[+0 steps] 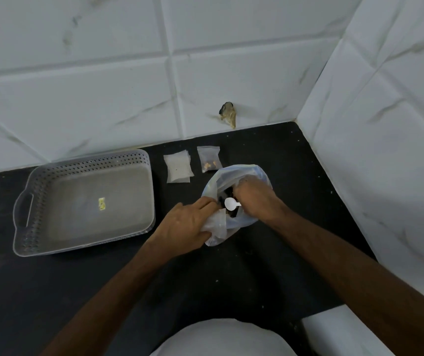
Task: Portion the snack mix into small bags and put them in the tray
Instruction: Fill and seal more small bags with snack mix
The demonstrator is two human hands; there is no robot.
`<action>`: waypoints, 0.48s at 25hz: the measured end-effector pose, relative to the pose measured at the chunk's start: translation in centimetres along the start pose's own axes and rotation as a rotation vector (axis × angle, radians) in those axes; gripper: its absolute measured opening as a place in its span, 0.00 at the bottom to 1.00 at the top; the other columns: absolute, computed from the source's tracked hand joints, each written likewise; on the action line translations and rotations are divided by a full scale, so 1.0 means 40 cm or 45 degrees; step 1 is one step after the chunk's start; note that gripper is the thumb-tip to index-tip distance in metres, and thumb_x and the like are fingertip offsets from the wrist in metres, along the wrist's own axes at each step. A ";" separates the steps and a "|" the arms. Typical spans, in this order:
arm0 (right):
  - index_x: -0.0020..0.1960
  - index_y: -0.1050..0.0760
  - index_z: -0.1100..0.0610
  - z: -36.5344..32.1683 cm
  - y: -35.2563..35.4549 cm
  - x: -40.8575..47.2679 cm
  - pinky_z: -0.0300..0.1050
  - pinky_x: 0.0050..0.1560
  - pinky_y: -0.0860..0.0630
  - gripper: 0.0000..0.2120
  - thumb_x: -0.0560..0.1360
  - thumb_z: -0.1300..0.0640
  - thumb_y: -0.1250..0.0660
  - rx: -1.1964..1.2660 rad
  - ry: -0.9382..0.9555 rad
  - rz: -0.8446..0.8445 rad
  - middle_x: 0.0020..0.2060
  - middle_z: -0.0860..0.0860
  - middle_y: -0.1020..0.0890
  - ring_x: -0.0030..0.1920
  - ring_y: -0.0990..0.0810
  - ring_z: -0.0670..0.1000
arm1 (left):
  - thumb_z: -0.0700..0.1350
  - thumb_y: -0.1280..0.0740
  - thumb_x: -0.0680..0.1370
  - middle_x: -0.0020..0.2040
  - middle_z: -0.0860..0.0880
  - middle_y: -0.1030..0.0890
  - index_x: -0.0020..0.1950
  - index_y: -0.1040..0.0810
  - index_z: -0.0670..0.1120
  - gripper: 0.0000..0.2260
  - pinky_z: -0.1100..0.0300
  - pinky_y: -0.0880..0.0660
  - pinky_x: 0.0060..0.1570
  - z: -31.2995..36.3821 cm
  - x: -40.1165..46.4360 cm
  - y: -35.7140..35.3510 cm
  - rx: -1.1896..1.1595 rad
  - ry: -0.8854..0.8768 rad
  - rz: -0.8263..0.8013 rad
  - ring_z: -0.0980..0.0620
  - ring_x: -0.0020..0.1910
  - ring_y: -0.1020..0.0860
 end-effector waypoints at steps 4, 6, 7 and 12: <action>0.57 0.20 0.58 0.012 -0.024 -0.002 0.54 0.49 0.22 0.10 0.79 0.62 0.38 -0.022 -0.013 -0.119 0.52 0.58 0.18 0.52 0.19 0.60 | 0.49 0.33 0.74 0.61 0.51 0.24 0.65 0.25 0.46 0.19 0.51 0.23 0.57 0.015 0.026 -0.014 -0.534 0.064 -0.084 0.52 0.57 0.22; 0.59 0.21 0.58 0.030 0.003 -0.022 0.52 0.50 0.24 0.11 0.80 0.61 0.38 -0.056 -0.038 -0.098 0.53 0.58 0.18 0.54 0.19 0.59 | 0.43 0.29 0.75 0.60 0.51 0.24 0.63 0.24 0.46 0.17 0.52 0.23 0.59 0.013 0.040 -0.006 -0.590 0.098 -0.009 0.53 0.57 0.23; 0.59 0.21 0.58 0.040 0.020 -0.031 0.51 0.51 0.24 0.11 0.80 0.61 0.39 -0.065 -0.075 -0.092 0.53 0.57 0.18 0.54 0.19 0.59 | 0.42 0.29 0.76 0.59 0.51 0.25 0.62 0.23 0.46 0.16 0.54 0.24 0.59 0.007 0.044 -0.001 -0.616 0.126 0.031 0.54 0.57 0.23; 0.68 0.29 0.61 0.144 0.076 0.002 0.47 0.65 0.27 0.18 0.81 0.56 0.35 -0.092 -0.538 -0.468 0.64 0.57 0.24 0.65 0.24 0.54 | 0.42 0.27 0.76 0.55 0.53 0.24 0.57 0.22 0.49 0.11 0.62 0.25 0.54 0.007 0.056 0.009 -0.733 0.138 0.144 0.57 0.53 0.23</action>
Point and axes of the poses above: each hand's wrist, its own x-axis towards the middle knuckle, its own y-axis out of the back of the hand, z = x × y, the point moved 7 cm from there along x, towards the middle knuckle
